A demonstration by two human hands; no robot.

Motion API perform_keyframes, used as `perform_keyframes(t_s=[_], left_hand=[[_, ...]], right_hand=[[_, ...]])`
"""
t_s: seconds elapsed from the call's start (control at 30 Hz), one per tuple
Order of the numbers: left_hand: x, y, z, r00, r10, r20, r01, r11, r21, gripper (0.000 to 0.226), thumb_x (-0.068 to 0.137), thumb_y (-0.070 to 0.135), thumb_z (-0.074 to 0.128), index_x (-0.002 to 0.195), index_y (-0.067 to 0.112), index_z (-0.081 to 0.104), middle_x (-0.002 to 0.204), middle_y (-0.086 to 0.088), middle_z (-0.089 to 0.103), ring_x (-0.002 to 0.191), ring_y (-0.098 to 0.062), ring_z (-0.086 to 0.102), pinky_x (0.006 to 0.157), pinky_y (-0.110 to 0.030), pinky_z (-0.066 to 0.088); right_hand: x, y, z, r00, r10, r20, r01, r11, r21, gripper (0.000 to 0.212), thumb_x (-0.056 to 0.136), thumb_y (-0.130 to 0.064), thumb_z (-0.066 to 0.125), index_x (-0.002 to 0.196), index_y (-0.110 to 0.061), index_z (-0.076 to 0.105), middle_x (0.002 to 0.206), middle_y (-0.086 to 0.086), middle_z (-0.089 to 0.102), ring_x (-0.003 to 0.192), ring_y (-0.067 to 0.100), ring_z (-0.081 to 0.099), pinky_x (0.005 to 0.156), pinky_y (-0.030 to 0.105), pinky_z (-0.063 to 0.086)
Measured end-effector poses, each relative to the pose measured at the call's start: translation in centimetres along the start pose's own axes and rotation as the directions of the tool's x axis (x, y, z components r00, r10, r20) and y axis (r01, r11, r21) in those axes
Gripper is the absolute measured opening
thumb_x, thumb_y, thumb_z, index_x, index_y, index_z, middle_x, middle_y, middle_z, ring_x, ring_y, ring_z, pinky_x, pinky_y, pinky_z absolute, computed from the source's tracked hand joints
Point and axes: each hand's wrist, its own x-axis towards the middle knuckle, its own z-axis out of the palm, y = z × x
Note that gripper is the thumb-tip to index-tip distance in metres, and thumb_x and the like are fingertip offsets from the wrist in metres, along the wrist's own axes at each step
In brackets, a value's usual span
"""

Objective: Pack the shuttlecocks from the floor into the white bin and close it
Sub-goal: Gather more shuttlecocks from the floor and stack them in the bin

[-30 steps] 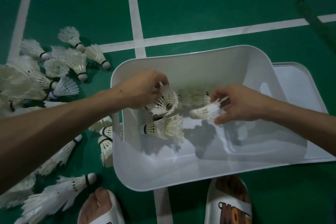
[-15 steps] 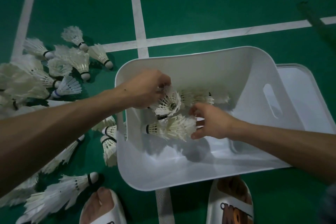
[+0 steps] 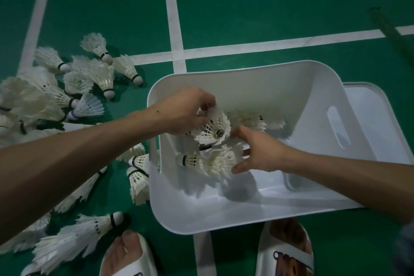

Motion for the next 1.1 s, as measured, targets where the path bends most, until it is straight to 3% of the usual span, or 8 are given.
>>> perform_keyframes(t_s=[0.17, 0.23, 0.33, 0.43, 0.53, 0.67, 0.87, 1.1], left_hand=[[0.0, 0.0, -0.1, 1.0, -0.004, -0.003, 0.004, 1.0, -0.024, 0.021, 0.089, 0.018, 0.064, 0.11, 0.015, 0.065, 0.104, 0.001, 0.067, 0.082, -0.012, 0.056, 0.069, -0.022, 0.039], [0.0, 0.2, 0.0, 1.0, 0.007, -0.003, -0.007, 1.0, -0.011, 0.02, 0.089, 0.019, 0.065, 0.109, 0.016, 0.066, 0.103, 0.002, 0.066, 0.081, -0.011, 0.055, 0.062, -0.02, 0.039], [0.2, 0.8, 0.3, 0.999, 0.043, -0.006, -0.043, 0.999, 0.002, 0.017, 0.089, 0.02, 0.064, 0.105, 0.017, 0.066, 0.1, 0.002, 0.067, 0.077, -0.01, 0.053, 0.057, -0.012, 0.034], [0.4, 1.7, 0.6, 0.996, 0.088, -0.011, -0.087, 0.996, 0.029, 0.015, 0.088, 0.02, 0.064, 0.102, 0.018, 0.067, 0.097, 0.001, 0.068, 0.075, -0.011, 0.053, 0.059, -0.019, 0.033], [0.6, 1.9, 0.8, 0.996, 0.091, -0.004, -0.091, 0.996, 0.024, 0.015, 0.087, 0.021, 0.066, 0.101, 0.017, 0.069, 0.096, 0.001, 0.069, 0.073, -0.01, 0.052, 0.055, -0.012, 0.031], [0.8, 1.6, 0.7, 0.998, 0.056, 0.037, -0.054, 0.997, -0.048, 0.017, 0.089, 0.03, 0.063, 0.101, 0.02, 0.07, 0.097, 0.005, 0.069, 0.069, -0.001, 0.054, 0.058, -0.008, 0.035], [0.9, 1.4, 0.3, 0.998, 0.002, 0.06, 0.009, 0.98, -0.197, 0.031, 0.099, 0.033, 0.045, 0.107, 0.014, 0.068, 0.094, -0.001, 0.07, 0.078, -0.014, 0.064, 0.073, -0.033, 0.053], [0.9, 0.8, 0.5, 0.991, -0.003, 0.132, 0.022, 0.99, -0.14, 0.032, 0.09, 0.027, 0.063, 0.121, 0.024, 0.061, 0.102, 0.008, 0.067, 0.09, -0.01, 0.064, 0.067, -0.014, 0.044]], right_hand=[[-2.7, -1.7, -3.5, 0.999, 0.04, -0.032, -0.044, 0.992, -0.114, 0.068, 0.063, -0.038, 0.086, 0.121, -0.021, 0.054, 0.123, -0.001, 0.061, 0.094, 0.011, 0.064, 0.086, 0.03, 0.053], [-3.6, -2.8, -5.2, 0.992, 0.016, -0.126, -0.017, 1.0, -0.001, 0.067, 0.054, -0.043, 0.087, 0.11, -0.026, 0.055, 0.111, -0.005, 0.064, 0.089, 0.009, 0.065, 0.081, 0.03, 0.056], [-4.3, -4.6, -6.4, 0.977, -0.101, -0.189, 0.139, 0.97, 0.198, 0.084, 0.041, -0.04, 0.09, 0.114, -0.036, 0.048, 0.115, -0.01, 0.058, 0.099, 0.007, 0.064, 0.078, 0.032, 0.059], [-4.3, -5.9, -5.5, 0.975, -0.196, -0.107, 0.21, 0.968, 0.136, 0.096, 0.046, -0.03, 0.094, 0.123, -0.045, 0.038, 0.122, -0.01, 0.052, 0.102, 0.003, 0.059, 0.081, 0.028, 0.057], [-3.8, -6.0, -4.5, 0.97, -0.22, -0.099, 0.228, 0.97, 0.08, 0.098, 0.054, -0.027, 0.092, 0.129, -0.042, 0.031, 0.119, -0.008, 0.05, 0.098, -0.007, 0.052, 0.082, 0.022, 0.054], [-3.9, -5.4, -4.8, 0.974, -0.212, -0.08, 0.216, 0.976, 0.038, 0.096, 0.059, -0.032, 0.09, 0.13, -0.048, 0.027, 0.119, -0.007, 0.05, 0.095, 0.01, 0.062, 0.082, 0.03, 0.057], [-4.2, -3.5, -6.9, 0.973, -0.207, -0.1, 0.213, 0.975, 0.059, 0.085, 0.052, -0.048, 0.084, 0.123, -0.051, 0.036, 0.107, 0.0, 0.053, 0.085, 0.016, 0.067, 0.08, 0.038, 0.058], [-4.0, -0.6, -8.0, 0.978, -0.149, -0.144, 0.12, 0.974, -0.195, 0.066, 0.073, -0.043, 0.078, 0.131, -0.049, 0.047, 0.118, -0.01, 0.056, 0.094, 0.01, 0.057, 0.079, 0.027, 0.047]])
